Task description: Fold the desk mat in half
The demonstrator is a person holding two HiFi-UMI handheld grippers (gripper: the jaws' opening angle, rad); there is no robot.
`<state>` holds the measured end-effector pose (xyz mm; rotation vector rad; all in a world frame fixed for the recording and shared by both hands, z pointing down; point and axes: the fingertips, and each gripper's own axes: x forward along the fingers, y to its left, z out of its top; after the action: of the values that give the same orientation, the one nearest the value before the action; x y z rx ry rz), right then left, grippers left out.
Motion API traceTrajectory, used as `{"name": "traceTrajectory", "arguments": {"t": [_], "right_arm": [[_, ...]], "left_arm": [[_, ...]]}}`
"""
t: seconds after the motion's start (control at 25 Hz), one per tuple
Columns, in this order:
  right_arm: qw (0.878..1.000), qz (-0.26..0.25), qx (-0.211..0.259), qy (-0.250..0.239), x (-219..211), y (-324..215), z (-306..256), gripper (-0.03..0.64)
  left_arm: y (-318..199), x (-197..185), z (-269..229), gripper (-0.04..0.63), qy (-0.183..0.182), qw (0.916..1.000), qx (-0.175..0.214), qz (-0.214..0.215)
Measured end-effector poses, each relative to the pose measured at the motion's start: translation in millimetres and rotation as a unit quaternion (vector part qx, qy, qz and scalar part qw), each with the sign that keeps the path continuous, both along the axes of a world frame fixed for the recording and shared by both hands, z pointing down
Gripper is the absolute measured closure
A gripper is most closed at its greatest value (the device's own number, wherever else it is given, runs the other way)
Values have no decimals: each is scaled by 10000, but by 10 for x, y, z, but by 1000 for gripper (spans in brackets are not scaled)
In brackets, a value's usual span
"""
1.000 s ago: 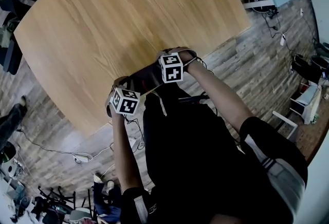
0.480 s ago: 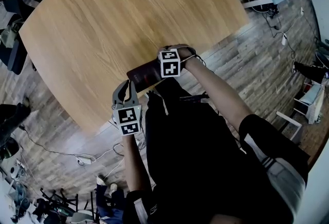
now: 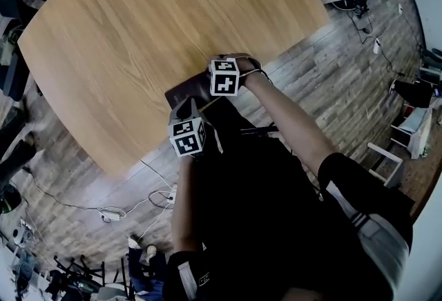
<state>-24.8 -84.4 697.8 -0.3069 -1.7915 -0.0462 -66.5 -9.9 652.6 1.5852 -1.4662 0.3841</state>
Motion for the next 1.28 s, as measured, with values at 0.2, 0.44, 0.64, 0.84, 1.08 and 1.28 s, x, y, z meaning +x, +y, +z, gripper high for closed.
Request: {"name": "traceTrajectory", "arguments": {"t": [0.2, 0.44, 0.64, 0.84, 1.08, 1.28], "right_arm": [[9997, 179, 123, -115, 18, -15, 6, 578], [9971, 567, 358, -373, 66, -72, -19, 578], [9758, 1597, 650, -1347, 23, -280, -439, 575], [9218, 2363, 1195, -2833, 11, -410, -1257, 575], [8942, 2736, 46, -3544, -4, 206, -1481, 577], [9024, 3119, -340, -2955, 92, 394, -847, 577]], "left_arm": [[36, 8, 98, 572, -16, 10000, -88, -41], [41, 23, 191, 572, -70, 9999, -153, -23], [80, 22, 234, 572, -147, 9998, -158, -52], [92, 1, 225, 572, -162, 9996, -96, -195], [104, 0, 190, 572, -221, 9995, -18, -221], [85, -12, 194, 572, -280, 9994, 5, -226]]}}
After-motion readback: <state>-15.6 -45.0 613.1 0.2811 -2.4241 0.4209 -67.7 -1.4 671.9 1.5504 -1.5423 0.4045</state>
